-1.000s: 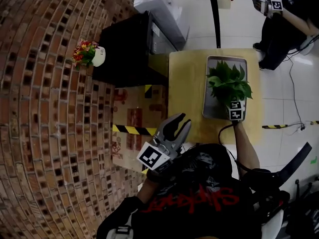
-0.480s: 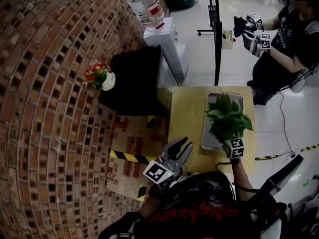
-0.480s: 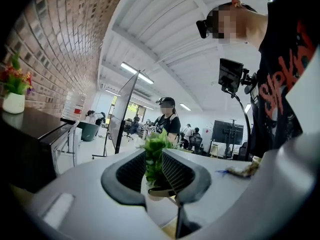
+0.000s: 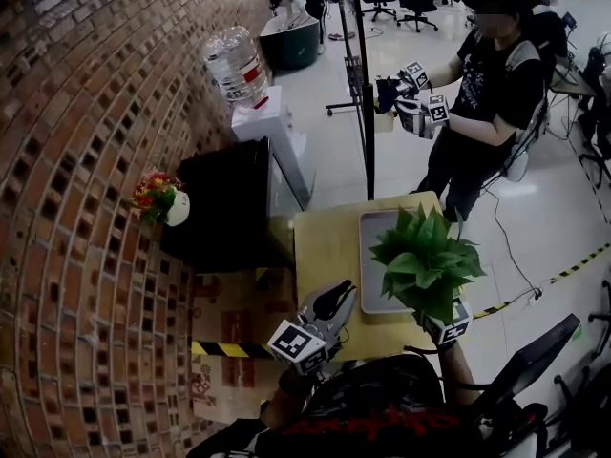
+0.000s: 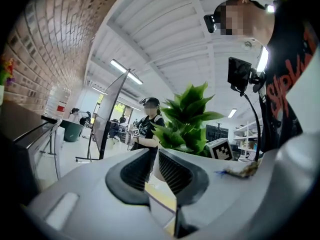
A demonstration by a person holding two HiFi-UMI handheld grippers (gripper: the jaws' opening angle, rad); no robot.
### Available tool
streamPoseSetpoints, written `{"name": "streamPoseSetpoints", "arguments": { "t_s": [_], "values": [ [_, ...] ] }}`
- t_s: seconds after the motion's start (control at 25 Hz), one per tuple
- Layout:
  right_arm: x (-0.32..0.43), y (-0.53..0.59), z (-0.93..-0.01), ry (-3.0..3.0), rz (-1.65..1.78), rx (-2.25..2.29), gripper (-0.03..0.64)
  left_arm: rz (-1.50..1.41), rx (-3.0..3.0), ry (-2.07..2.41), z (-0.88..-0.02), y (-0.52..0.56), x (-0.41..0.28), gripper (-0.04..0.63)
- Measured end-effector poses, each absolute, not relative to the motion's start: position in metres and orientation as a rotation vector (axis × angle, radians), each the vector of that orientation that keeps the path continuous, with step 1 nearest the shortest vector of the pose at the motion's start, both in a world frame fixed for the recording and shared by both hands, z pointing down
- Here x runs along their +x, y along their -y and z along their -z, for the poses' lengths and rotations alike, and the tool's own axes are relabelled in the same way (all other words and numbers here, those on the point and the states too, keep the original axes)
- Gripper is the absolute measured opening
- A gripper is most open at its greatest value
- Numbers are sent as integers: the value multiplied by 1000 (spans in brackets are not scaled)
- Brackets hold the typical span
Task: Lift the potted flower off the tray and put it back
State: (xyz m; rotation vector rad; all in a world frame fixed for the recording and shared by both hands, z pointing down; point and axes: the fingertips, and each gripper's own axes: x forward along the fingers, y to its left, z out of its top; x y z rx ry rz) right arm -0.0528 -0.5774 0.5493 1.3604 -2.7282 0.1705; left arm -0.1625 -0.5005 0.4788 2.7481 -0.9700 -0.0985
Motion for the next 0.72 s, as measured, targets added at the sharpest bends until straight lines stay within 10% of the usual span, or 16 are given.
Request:
{"name": "streamPoseSetpoints", "arguments": {
  "t_s": [0.72],
  "values": [
    [-49, 580, -573, 2711, -141, 1384, 558, 91, 2706, 947, -495, 503, -180, 3]
  ]
}}
